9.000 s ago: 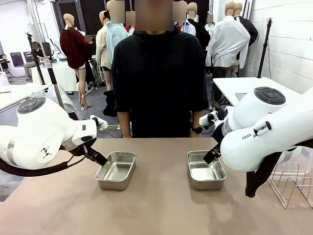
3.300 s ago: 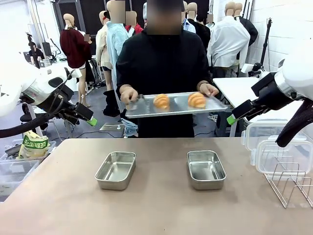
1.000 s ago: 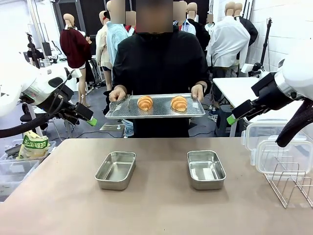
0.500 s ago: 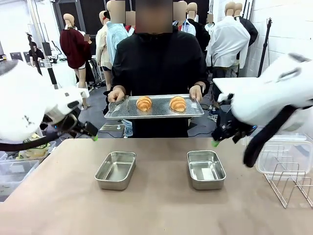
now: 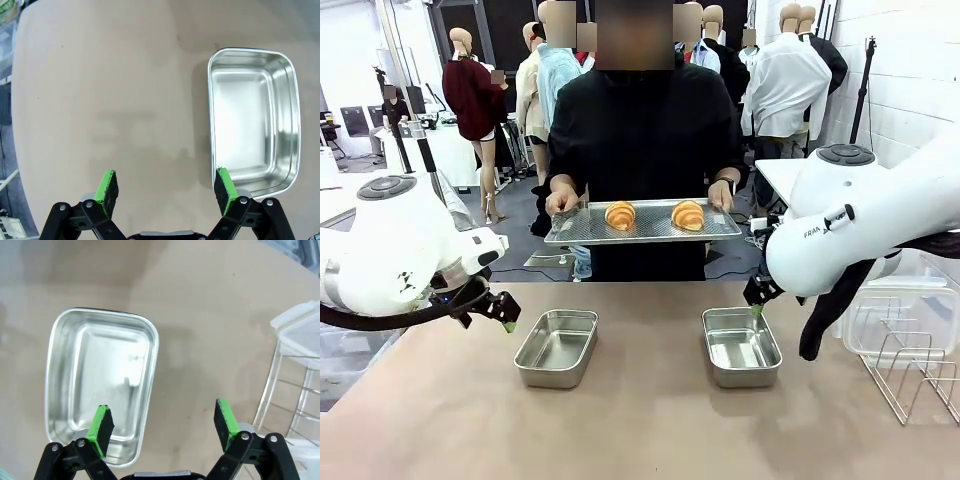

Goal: Place the bread in airtight containers.
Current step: Lift both Airtight Container.

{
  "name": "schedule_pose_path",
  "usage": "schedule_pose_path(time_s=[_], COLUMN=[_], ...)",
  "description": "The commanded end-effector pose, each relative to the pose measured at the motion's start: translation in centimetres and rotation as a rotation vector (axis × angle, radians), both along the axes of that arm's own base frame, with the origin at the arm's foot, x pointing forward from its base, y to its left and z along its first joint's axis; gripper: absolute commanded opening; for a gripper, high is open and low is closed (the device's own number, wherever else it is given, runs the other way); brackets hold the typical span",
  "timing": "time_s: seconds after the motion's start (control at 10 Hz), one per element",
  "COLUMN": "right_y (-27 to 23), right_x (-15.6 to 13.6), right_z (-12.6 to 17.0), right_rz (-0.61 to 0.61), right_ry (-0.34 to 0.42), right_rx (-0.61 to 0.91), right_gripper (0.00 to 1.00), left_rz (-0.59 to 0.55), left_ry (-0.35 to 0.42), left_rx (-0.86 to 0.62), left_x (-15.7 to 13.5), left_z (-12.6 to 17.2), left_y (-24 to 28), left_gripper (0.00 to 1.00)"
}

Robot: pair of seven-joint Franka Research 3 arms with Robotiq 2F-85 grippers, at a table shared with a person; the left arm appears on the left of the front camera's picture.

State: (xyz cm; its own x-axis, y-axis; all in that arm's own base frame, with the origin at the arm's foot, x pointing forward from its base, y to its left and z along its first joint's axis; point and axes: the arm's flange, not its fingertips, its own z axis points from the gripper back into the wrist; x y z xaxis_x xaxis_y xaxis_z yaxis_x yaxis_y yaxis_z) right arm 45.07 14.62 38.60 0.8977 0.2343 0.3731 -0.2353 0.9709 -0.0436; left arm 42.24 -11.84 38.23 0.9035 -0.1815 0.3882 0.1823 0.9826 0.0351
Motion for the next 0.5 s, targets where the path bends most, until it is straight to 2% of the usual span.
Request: schedule_pose_path(time_s=[0.0,0.1,0.3,0.4], right_y=[1.2,0.0,-0.1,0.4], right_x=[0.6,0.0,0.1,0.0], right_z=[-0.5,0.0,-0.4,0.4], right_rz=[-0.041,0.000,-0.015,-0.015], right_ry=[0.067,0.000,0.027,0.047], right_rx=[-0.009,0.000,-0.007,-0.013], right_gripper=[1.00,1.00,1.00,1.00], left_rz=[0.015,0.000,0.002,-0.030], left_ry=[0.012,0.000,0.006,0.043], left_rx=[-0.048,0.000,-0.012,0.025], left_x=[0.7,0.0,0.3,1.5], left_z=[0.7,0.0,0.0,0.4], left_y=[-0.6,0.0,-0.3,-1.6], left_gripper=[1.00,1.00,1.00,1.00])
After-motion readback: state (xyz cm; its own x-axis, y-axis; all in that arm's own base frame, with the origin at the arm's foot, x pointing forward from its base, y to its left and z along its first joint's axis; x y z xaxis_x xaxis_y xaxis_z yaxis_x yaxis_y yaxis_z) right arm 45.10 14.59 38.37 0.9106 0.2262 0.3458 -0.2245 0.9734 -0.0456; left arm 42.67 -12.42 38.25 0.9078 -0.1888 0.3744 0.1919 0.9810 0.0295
